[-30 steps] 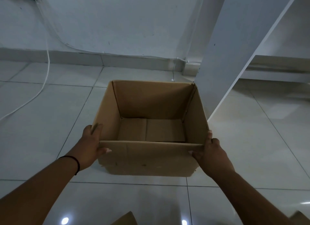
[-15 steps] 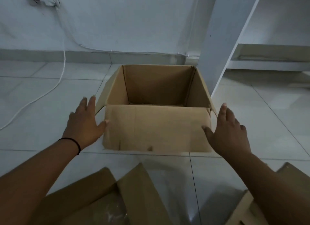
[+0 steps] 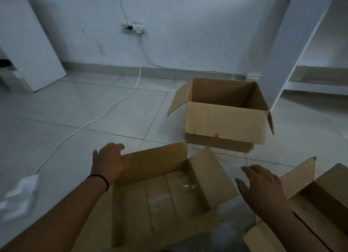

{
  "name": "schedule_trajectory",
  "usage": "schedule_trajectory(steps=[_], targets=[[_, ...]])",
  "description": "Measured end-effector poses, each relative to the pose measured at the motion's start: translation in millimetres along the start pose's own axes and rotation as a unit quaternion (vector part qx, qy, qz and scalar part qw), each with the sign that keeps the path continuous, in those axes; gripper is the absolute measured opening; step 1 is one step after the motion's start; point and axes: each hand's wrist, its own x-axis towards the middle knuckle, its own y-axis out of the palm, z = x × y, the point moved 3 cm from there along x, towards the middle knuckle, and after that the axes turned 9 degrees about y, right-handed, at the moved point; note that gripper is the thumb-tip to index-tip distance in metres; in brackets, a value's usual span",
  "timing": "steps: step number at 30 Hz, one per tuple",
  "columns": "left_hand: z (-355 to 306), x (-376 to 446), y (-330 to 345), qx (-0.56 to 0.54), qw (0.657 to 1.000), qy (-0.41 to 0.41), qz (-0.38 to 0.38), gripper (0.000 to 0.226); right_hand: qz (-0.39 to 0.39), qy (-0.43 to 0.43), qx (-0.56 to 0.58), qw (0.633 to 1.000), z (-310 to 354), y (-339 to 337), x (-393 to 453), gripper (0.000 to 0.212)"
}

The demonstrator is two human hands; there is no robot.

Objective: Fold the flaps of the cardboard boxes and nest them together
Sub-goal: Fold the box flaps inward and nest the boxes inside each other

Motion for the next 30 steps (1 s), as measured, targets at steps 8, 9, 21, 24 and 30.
schedule_trajectory(steps=[8,9,21,24,30], targets=[[98,-109,41,0.021,0.973,-0.177,0.143,0.076,0.089,-0.048,0.015,0.995,49,38,-58,0.037],[109,-118,47,0.005,0.964,-0.217,0.152,0.081,0.098,-0.045,0.017,0.994,53,43,-59,0.037],[171,-141,106,-0.230,0.907,-0.335,0.110,0.045,0.160,0.056,0.017,0.985,33,94,-1,0.056],[179,-128,105,-0.241,0.917,-0.314,0.056,0.033,0.185,0.099,0.013,0.978,18,110,20,0.062],[185,-102,103,-0.262,0.923,-0.279,0.023,0.011,0.247,0.181,0.036,0.951,5,145,38,0.072]])
